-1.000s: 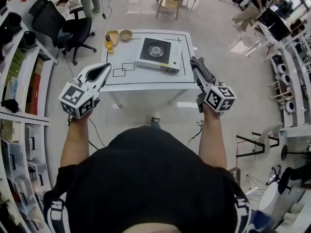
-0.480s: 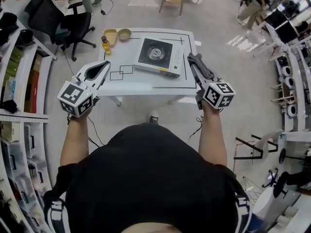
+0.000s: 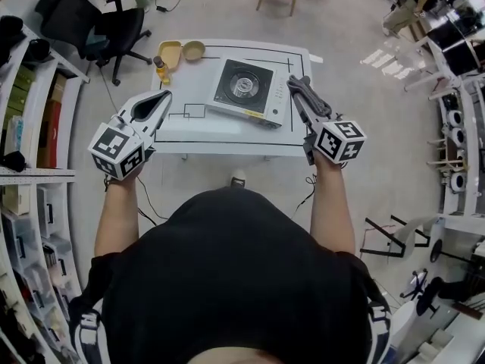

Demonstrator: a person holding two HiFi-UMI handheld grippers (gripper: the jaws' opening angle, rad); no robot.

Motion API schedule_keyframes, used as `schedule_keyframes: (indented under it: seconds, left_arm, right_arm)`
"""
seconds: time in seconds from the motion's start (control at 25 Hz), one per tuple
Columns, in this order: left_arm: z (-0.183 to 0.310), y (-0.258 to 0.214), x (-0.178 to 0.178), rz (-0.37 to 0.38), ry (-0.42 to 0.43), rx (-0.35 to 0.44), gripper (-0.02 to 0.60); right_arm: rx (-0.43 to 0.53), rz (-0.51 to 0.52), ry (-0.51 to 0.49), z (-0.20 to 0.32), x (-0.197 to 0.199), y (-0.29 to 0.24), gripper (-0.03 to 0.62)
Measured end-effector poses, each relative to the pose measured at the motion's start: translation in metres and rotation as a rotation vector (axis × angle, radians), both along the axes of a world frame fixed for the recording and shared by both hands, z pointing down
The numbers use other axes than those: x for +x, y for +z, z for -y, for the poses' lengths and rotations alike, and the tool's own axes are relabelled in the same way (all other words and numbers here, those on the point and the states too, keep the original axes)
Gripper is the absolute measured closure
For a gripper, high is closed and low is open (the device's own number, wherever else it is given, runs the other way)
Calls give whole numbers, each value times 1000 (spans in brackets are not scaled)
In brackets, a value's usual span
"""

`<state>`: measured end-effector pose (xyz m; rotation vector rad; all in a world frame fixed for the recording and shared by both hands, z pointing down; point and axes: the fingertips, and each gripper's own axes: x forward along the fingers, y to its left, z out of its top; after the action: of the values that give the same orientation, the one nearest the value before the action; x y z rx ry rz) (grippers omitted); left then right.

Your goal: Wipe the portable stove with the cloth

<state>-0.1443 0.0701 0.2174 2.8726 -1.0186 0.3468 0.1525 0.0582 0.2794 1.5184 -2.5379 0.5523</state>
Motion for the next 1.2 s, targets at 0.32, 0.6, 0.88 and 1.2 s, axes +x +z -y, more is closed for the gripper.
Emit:
schedule_keyframes:
  seconds: [0.32,0.6,0.88,1.2]
  left_arm:
    - [37,3,19,6,-38,-4,558]
    - [65,4,32,11,-72,-4,558]
    - [84,12,49,14,-104,-14,558]
    - [91,13,74,26,-131,-8,558]
  right_arm:
    - [-7,0,-37,47,20,6,476]
    - [-16,6,-67,82,36,11,476]
    - [-21,11,-101,111,51,18,476]
    - [-10,29,-131,129,75,22,476]
